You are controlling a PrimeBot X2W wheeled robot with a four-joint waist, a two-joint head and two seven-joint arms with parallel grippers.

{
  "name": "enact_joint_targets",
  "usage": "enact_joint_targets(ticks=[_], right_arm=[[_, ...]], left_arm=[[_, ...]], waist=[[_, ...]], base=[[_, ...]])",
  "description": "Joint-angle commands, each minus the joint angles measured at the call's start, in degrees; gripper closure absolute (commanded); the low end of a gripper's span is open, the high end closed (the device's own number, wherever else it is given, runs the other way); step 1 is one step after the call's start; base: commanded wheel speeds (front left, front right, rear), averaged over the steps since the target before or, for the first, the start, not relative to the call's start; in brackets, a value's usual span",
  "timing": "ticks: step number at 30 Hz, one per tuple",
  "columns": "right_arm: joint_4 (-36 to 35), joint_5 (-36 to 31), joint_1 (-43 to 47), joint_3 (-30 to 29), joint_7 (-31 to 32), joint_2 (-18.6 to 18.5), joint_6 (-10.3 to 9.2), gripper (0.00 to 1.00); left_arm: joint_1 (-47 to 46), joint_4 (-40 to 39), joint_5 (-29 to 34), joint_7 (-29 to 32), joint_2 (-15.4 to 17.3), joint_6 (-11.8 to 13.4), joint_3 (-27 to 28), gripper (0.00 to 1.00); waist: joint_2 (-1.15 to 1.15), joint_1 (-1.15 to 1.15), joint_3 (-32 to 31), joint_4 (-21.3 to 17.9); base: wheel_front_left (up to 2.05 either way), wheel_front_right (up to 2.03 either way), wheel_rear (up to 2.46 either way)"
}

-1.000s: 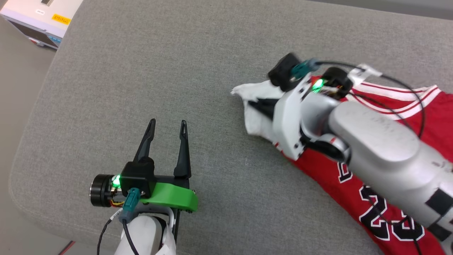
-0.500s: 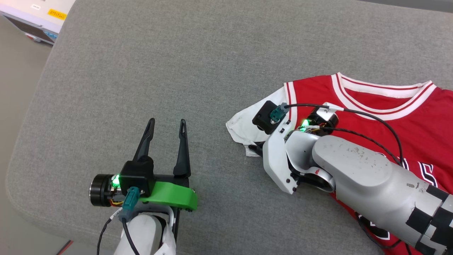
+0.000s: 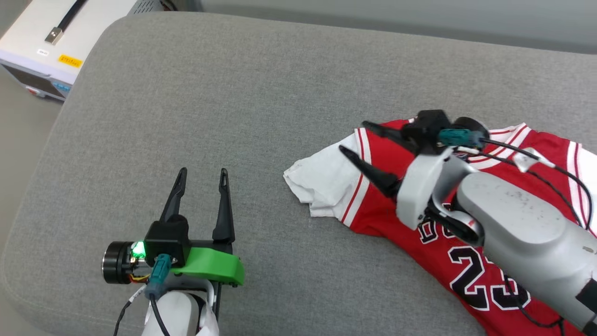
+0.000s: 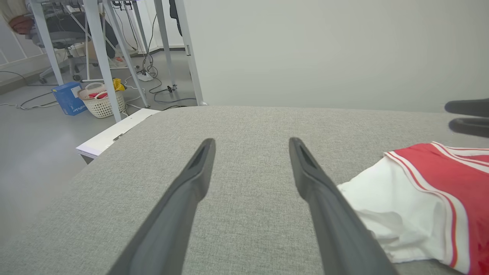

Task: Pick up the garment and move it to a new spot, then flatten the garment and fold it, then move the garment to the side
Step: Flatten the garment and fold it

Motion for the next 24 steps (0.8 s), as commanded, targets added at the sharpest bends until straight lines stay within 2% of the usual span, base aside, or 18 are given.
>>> enact_joint_targets(ticks=[1,6,9,14,16,20,24], right_arm=[[0.56,-1.39,1.91,-2.46,-2.54,-0.76,-0.04,0.0],[1.81,-8.25,7.71,-13.21,-6.89,-1.86,-0.04,0.0],[1.03,-13.56,12.97,-22.16,-7.55,-1.46,-0.04,0.0],[-6.86,-23.8,24.43,-40.47,-7.64,1.66,-0.04,0.0],[-10.61,-27.89,29.25,-46.11,-7.65,3.28,-0.04,0.0],[-17.11,-32.63,37.74,-54.32,-7.65,7.07,-0.04,0.0],[-21.33,-35.2,43.91,-58.17,-7.66,9.45,-0.04,0.0]], left_arm=[[0.51,-0.1,0.72,-0.34,0.29,-0.49,0.57,0.0],[0.63,-0.38,1.52,-0.34,1.39,-1.44,2.04,0.0],[0.23,-0.53,1.54,-0.34,2.1,-2.11,3.11,0.0],[-1.57,-0.38,1.25,-0.34,3.38,-4.3,4.08,0.0],[-2.72,-0.05,1.13,-0.34,4.03,-5.47,4.25,0.0],[-5.84,2.61,0.91,-0.34,5.76,-8.07,3.73,0.0],[-10.75,7.63,0.74,0.3,8.28,-10.16,1.27,0.0]], waist=[[0.0,0.0,-2.31,-2.03],[0.0,0.0,-3.98,-3.92],[0.0,0.0,-4.59,-5.13],[0.0,0.0,-5.42,-6.63],[0.0,0.0,-5.7,-7.1],[0.0,0.0,-6.07,-7.83],[0.0,0.0,-6.15,-8.48]], base=[[0.0,0.0,0.0],[0.0,0.0,0.0],[0.0,0.0,0.0],[0.0,0.0,0.0],[0.0,0.0,0.0],[0.0,0.0,0.0],[0.0,0.0,0.0]])
